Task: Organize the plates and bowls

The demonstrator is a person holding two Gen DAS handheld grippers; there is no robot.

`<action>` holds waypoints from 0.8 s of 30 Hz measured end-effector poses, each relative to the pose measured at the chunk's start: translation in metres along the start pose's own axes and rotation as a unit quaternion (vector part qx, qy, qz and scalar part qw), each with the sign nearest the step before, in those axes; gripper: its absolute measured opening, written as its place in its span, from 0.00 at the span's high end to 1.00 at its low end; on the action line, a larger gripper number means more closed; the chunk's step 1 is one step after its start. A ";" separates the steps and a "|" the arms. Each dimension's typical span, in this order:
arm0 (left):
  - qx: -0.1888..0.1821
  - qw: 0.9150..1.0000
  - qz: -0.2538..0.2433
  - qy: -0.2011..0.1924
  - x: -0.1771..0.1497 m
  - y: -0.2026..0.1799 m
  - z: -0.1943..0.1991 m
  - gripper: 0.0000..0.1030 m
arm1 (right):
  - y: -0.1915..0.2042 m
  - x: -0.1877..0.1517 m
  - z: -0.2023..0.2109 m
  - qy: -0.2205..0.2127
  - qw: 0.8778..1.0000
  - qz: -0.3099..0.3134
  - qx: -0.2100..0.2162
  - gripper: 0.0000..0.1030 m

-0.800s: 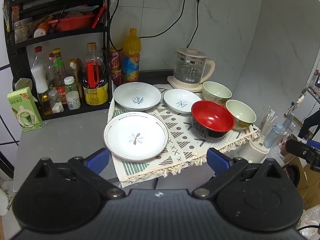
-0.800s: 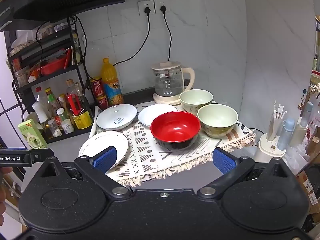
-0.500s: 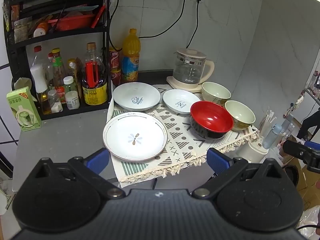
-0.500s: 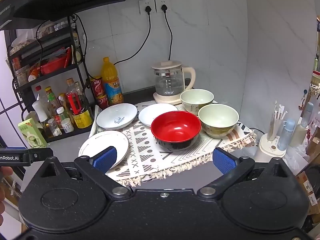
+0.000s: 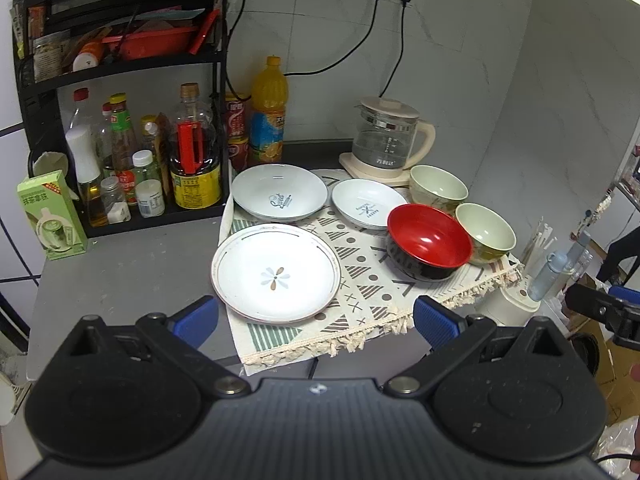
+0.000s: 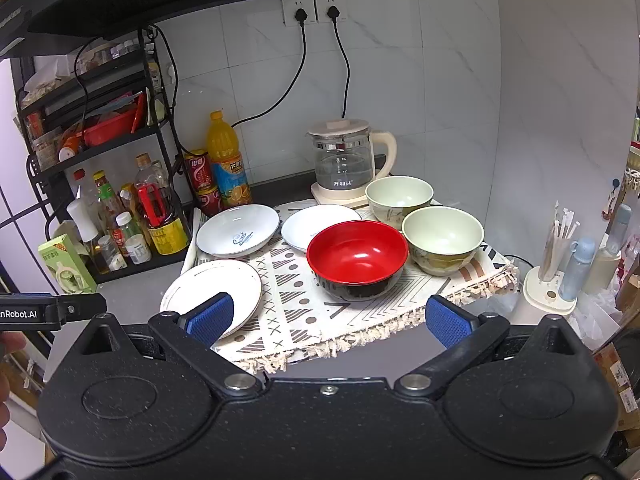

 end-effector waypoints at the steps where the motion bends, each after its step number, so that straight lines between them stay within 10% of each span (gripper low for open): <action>1: 0.001 1.000 0.001 -0.001 0.000 0.001 0.000 0.00 | 0.000 0.000 -0.001 0.001 1.000 0.000 0.000 0.00; 24: 0.010 1.000 0.006 -0.002 0.001 0.011 0.000 0.00 | 0.004 0.002 -0.008 0.003 1.000 -0.001 0.007 0.00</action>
Point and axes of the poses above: each gripper's, at about its wrist camera, not at the fingertips, and z roughly against the way its jaws point, y to its left, x to its top, the point moved 9 cm from there along -z, roughly the way its jaws point, and after that the axes turned 9 degrees about -z, right-handed, at the moved point
